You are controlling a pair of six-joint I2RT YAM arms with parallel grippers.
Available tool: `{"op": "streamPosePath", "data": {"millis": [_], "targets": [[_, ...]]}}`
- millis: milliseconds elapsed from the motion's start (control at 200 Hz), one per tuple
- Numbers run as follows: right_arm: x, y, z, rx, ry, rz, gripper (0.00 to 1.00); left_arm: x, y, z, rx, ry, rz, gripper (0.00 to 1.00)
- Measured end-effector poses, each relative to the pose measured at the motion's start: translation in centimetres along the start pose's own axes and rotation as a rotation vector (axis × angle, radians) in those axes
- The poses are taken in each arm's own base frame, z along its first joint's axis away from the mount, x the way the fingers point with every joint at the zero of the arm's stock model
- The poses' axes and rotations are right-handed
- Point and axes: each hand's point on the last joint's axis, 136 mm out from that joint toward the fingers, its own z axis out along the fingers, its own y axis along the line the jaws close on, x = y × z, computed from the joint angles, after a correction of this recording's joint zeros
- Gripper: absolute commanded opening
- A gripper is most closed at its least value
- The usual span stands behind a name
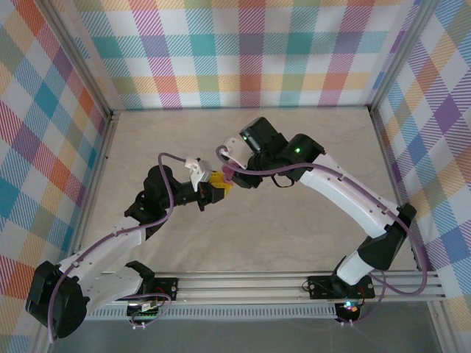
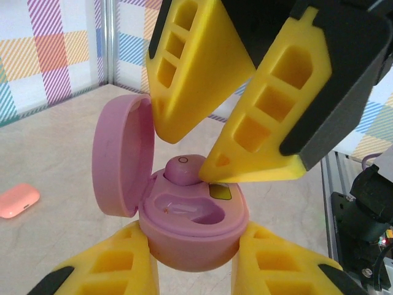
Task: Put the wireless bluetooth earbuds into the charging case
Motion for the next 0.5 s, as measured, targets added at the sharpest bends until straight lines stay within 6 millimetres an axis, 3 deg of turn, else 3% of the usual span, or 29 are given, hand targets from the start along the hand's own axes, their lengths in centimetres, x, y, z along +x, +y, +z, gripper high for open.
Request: {"op": "streamPosePath", "data": {"millis": [500], "targets": [[-0.9,0.3,-1.3,-0.023,-0.025,0.027,0.38,-0.2,0.0,0.0,0.000,-0.009,0.004,0.18]]}}
